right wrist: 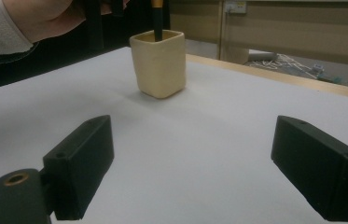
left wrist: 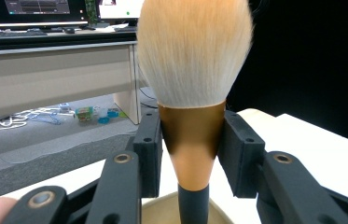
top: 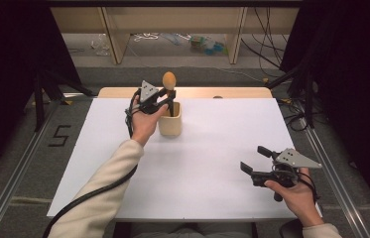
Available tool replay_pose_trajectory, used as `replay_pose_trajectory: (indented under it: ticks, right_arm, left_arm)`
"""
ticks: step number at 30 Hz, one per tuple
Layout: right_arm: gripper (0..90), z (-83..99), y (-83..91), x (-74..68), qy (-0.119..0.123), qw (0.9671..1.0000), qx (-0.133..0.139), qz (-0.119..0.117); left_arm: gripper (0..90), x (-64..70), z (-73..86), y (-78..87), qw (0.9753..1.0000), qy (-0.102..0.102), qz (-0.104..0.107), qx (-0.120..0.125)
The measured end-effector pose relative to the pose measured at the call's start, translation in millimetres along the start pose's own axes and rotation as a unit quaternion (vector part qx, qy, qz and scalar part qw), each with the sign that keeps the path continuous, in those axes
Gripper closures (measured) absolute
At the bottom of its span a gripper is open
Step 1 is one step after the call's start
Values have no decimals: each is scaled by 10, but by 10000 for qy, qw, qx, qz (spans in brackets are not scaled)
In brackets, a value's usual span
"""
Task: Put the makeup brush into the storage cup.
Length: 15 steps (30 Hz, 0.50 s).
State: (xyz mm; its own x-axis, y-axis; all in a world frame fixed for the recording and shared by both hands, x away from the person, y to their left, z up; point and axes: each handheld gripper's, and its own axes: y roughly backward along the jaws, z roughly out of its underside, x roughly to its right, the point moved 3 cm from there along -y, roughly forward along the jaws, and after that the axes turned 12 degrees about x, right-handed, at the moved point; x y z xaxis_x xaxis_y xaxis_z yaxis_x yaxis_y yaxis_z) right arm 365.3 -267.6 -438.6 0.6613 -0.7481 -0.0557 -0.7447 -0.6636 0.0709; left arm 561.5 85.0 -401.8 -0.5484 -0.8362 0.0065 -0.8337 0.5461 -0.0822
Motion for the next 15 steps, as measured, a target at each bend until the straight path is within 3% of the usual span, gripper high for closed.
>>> replay_pose_trajectory:
  ticks: [15]
  right_arm:
    - [141,0,-1,0,-3,10000,-1,-2]
  left_arm:
    - [617,-15,29,8,10000,32,-39,-54]
